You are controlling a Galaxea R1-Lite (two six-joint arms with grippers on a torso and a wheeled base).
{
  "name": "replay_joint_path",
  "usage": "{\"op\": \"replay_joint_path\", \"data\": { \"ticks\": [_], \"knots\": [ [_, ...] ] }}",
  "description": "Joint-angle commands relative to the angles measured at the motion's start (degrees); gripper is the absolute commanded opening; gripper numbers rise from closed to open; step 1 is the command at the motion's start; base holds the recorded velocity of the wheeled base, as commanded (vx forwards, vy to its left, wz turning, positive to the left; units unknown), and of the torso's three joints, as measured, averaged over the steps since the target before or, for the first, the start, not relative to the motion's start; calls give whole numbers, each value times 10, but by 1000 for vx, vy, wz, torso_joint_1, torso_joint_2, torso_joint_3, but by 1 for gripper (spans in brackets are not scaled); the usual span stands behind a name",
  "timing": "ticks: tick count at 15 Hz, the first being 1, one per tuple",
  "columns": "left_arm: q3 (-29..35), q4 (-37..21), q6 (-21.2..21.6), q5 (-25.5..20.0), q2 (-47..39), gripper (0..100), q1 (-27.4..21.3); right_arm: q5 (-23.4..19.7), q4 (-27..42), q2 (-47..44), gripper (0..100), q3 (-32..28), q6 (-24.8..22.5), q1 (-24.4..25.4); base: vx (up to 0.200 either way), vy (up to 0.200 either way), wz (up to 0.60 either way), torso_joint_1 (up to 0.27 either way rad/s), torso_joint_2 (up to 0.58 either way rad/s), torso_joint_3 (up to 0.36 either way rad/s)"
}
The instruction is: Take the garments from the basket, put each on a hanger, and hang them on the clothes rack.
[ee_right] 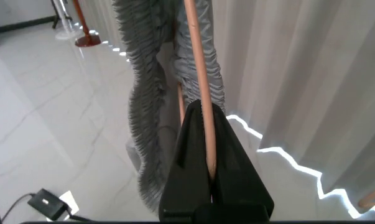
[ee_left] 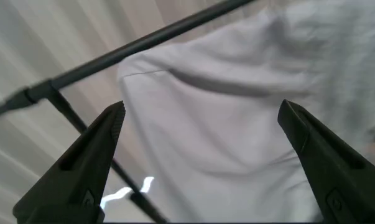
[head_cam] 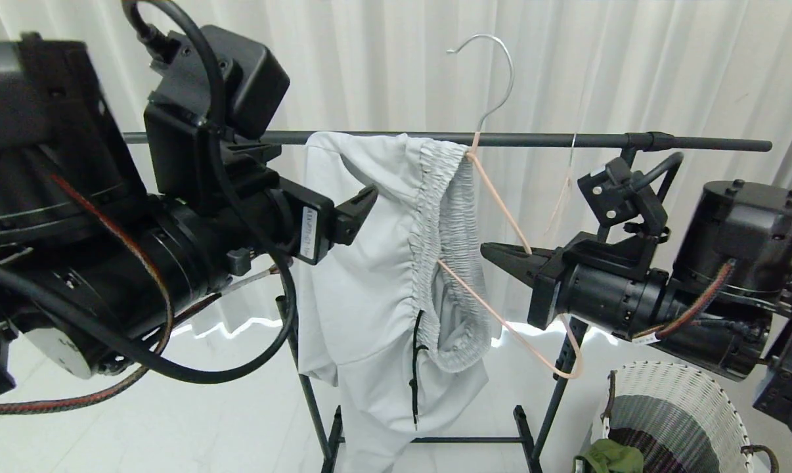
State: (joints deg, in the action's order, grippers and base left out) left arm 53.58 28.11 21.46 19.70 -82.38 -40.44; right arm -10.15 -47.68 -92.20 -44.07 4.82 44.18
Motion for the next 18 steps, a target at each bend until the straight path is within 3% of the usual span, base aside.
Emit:
{"op": "replay_joint_path", "data": {
  "ticks": [1,2,3,6,11,14,18],
  "knots": [
    [-44,11,57,-54,23,100,58,-5,0,25,0,18,-2,-6,0,0,0,0,0,0],
    [-63,11,105,-107,32,100,72,-10,0,28,0,26,-2,-6,0,0,0,0,0,0],
    [-64,11,134,-122,32,100,75,-21,0,33,0,31,-3,-7,0,0,0,0,0,0],
    [-32,11,192,-124,26,100,75,-47,0,36,0,32,-17,-8,0,0,0,0,0,0],
    [-9,11,200,-125,12,100,62,-62,9,33,0,32,-43,-7,0,0,0,0,0,0],
    [-6,12,252,-126,-9,100,62,-79,30,37,0,28,-60,-2,0,0,0,0,0,0],
    [-1,12,253,-135,-27,100,62,-87,29,38,0,30,-63,6,0,0,0,0,0,0]
  ]
}}
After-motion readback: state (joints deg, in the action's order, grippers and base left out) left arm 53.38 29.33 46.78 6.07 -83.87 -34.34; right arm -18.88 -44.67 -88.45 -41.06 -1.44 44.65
